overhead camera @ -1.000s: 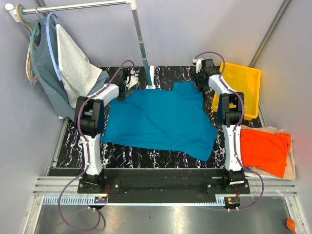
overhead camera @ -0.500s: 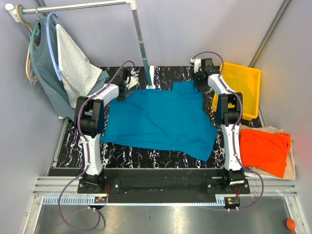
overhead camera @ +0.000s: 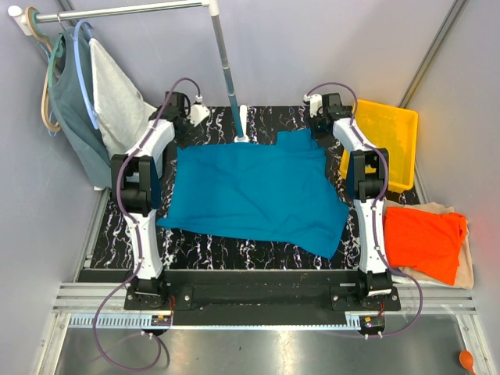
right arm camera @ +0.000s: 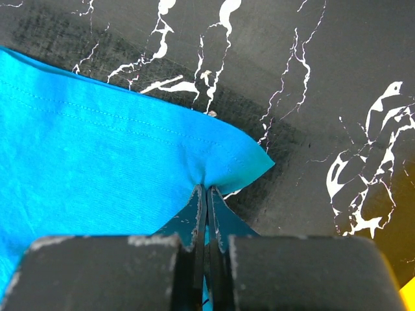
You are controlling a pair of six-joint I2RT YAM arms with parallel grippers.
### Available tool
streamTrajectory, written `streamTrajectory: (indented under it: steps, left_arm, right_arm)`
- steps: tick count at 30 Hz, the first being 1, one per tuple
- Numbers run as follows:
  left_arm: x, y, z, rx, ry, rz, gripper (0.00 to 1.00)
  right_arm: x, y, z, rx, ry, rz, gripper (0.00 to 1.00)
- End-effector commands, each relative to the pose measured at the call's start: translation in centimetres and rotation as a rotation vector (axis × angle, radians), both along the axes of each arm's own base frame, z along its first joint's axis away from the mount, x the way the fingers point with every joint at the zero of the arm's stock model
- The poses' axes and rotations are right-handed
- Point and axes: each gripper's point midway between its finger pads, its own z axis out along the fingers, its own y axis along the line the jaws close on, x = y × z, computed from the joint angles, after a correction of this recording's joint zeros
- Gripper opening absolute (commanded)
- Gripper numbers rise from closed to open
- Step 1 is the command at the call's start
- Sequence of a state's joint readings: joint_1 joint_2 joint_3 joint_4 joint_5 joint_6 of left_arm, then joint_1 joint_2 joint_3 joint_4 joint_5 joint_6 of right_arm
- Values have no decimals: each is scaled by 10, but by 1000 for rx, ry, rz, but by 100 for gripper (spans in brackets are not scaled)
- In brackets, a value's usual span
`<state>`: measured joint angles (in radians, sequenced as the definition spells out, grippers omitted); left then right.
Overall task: Fold and stack the t-shirts
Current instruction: Flatten the tshirt out
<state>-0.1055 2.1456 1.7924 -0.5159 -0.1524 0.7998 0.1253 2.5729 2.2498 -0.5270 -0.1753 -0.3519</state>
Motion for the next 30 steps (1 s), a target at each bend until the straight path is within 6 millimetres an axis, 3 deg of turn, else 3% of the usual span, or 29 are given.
streamTrajectory:
  steps: [1, 6, 11, 25, 30]
  left_arm:
    - [-10, -25, -22, -183, 177, -134, 87]
    - [-12, -27, -45, -243, 288, -159, 80]
    - [-8, -28, -56, -251, 315, -171, 76]
    - [-4, -10, -80, -192, 361, -153, 68]
    - [-9, -2, -97, -165, 411, -148, 55]
  right_arm:
    - [-18, -2, 4, -10, 48, 18, 0]
    - [-27, 2, 12, 7, 56, 33, 0]
    - [-37, 3, 11, 14, 72, 40, 0]
    - [-57, 4, 21, 20, 75, 62, 0]
    - [-66, 0, 34, 0, 55, 77, 0]
